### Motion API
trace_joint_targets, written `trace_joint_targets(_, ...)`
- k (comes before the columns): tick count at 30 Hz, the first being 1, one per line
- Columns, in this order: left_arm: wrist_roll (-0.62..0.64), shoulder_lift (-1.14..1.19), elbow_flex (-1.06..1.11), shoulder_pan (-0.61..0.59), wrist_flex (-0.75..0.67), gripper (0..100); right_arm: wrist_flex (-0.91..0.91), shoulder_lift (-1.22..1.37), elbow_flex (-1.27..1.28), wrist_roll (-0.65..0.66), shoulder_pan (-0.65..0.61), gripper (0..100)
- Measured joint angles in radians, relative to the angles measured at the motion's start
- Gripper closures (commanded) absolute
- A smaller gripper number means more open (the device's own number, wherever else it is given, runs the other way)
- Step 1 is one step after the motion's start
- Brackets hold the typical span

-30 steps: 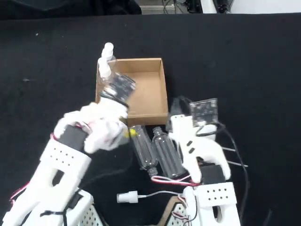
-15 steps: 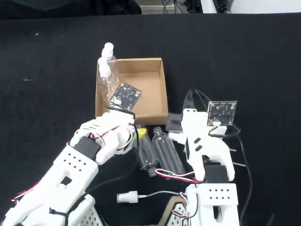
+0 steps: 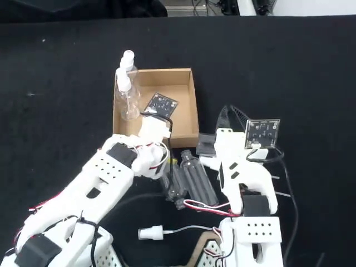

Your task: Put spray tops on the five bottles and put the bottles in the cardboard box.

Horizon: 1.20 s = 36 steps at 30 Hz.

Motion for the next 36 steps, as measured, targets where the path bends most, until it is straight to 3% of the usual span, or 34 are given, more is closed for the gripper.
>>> trace_joint_targets(11, -0.003, 0.002, 0.002, 0.003, -0.066, 81, -0.002, 0.000, 0.000, 0.000, 0.000, 98.0)
trace_joint_targets(20, -0.055, 0.002, 0.002, 0.114, -0.066, 81, -0.002, 0.000, 0.000, 0.000, 0.000, 98.0)
trace_joint_targets(36, -0.064, -0.003, 0.101, 0.109, -0.163, 81, -0.002, 0.000, 0.000, 0.000, 0.000, 98.0)
